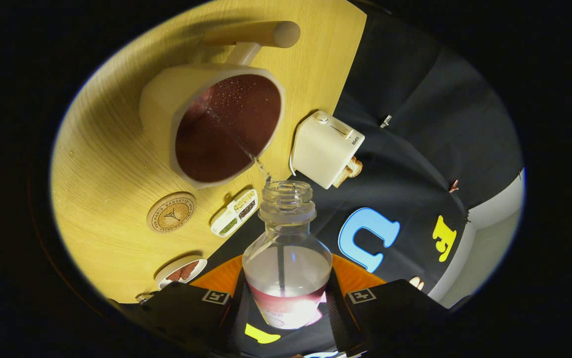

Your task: Take the bottle from table, then pour the juice into the cup, finally place the bottle on the coaster

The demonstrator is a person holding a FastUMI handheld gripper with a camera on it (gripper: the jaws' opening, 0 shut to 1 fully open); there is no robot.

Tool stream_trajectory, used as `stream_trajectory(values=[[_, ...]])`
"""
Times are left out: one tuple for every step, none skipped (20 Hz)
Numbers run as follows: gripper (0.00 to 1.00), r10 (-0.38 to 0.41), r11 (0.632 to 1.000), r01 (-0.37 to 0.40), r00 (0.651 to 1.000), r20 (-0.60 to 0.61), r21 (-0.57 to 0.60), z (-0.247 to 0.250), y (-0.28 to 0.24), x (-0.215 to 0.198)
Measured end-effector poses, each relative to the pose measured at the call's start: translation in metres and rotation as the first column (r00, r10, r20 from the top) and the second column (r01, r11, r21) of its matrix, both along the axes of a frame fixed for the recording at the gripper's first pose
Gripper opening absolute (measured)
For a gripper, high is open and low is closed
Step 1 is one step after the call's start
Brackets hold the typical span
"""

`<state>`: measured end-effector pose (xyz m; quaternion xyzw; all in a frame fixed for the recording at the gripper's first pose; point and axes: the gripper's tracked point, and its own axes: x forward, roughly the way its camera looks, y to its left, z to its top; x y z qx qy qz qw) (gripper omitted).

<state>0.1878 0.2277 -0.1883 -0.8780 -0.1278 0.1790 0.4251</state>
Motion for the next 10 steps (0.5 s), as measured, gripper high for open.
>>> stream_trajectory(values=[[0.70, -0.001, 1.000, 0.001, 1.000, 0.002, -0.005, 0.0012, -0.0001, 0.0001], [0.70, 0.000, 1.000, 0.000, 1.000, 0.005, -0.008, 0.0026, 0.0002, -0.0010], [0.70, 0.000, 1.000, 0.000, 1.000, 0.007, -0.013, 0.0024, 0.0009, -0.0015], [0.70, 0.002, 1.000, -0.002, 1.000, 0.009, -0.019, 0.0032, 0.0009, -0.0034], [0.70, 0.005, 1.000, -0.005, 1.000, 0.014, -0.028, 0.0034, 0.0017, -0.0041], [0.70, 0.009, 0.999, -0.008, 1.000, 0.021, -0.035, 0.0041, 0.0020, -0.0047], [0.70, 0.003, 0.999, -0.002, 1.000, 0.022, -0.042, 0.0022, 0.0002, -0.0042], [0.70, -0.002, 0.999, 0.003, 1.000, 0.025, -0.045, 0.0022, -0.0017, -0.0037], [0.70, -0.004, 0.999, 0.006, 1.000, 0.029, -0.050, 0.0016, -0.0027, -0.0041], [0.70, -0.005, 0.999, 0.006, 1.000, 0.031, -0.054, 0.0016, -0.0031, -0.0043]])
